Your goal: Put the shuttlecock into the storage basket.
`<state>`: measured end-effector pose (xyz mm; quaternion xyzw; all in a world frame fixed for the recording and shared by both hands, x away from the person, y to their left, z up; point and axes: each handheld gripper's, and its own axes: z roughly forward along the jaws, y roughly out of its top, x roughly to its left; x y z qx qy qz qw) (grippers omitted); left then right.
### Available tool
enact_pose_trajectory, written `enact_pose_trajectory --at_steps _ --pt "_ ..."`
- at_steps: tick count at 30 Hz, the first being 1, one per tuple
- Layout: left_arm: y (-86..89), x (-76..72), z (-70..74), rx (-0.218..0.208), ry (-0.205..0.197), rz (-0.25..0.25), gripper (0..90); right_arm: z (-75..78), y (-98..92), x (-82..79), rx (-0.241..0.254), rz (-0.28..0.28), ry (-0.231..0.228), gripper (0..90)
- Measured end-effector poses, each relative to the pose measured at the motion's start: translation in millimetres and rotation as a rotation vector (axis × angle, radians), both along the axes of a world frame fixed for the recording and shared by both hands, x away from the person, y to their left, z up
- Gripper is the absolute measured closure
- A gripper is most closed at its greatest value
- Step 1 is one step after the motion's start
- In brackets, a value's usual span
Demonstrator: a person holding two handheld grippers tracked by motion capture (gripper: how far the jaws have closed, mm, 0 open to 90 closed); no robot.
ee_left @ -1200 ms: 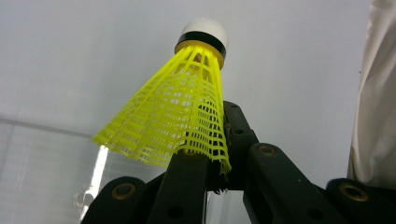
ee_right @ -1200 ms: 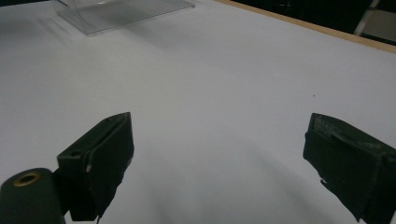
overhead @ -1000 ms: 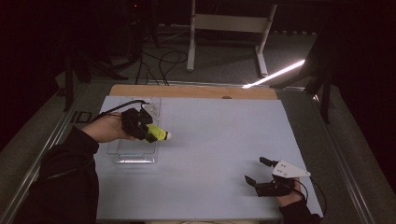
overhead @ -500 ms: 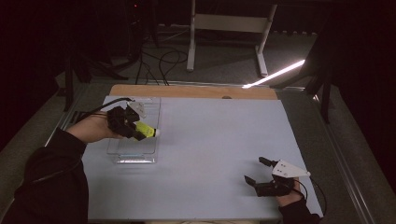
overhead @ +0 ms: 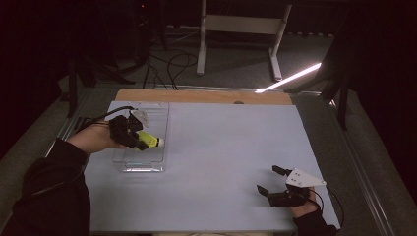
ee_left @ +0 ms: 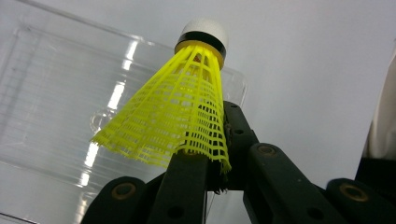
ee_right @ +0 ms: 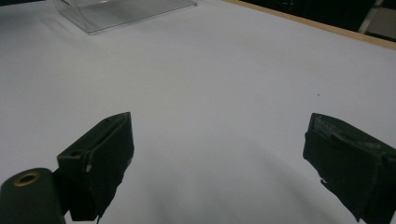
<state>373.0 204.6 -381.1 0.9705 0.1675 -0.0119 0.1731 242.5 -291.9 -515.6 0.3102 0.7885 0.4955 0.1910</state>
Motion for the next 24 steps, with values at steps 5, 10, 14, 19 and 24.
enact_pose_trajectory --at_steps 5,10,14,19,24 --pt "2.4 -0.1 -5.4 -0.007 0.008 0.001 89.2 -0.2 -0.2 0.0 0.001 -0.002 0.005 8.6" --pt "6.5 -1.1 -12.2 -0.012 0.015 0.01 89.2 0.0 0.0 -0.2 -0.002 0.0 0.001 8.6" --pt "8.6 -0.9 -19.2 -0.01 0.025 0.017 89.2 -0.5 0.1 0.0 -0.001 -0.002 0.007 8.6" --pt "8.8 0.2 -25.7 -0.005 0.032 0.015 89.1 -0.5 0.1 0.1 -0.001 -0.004 0.007 8.6" --pt "9.8 1.4 -30.0 0.002 0.028 0.024 89.0 -0.5 0.1 -0.1 -0.004 -0.002 0.007 8.6"
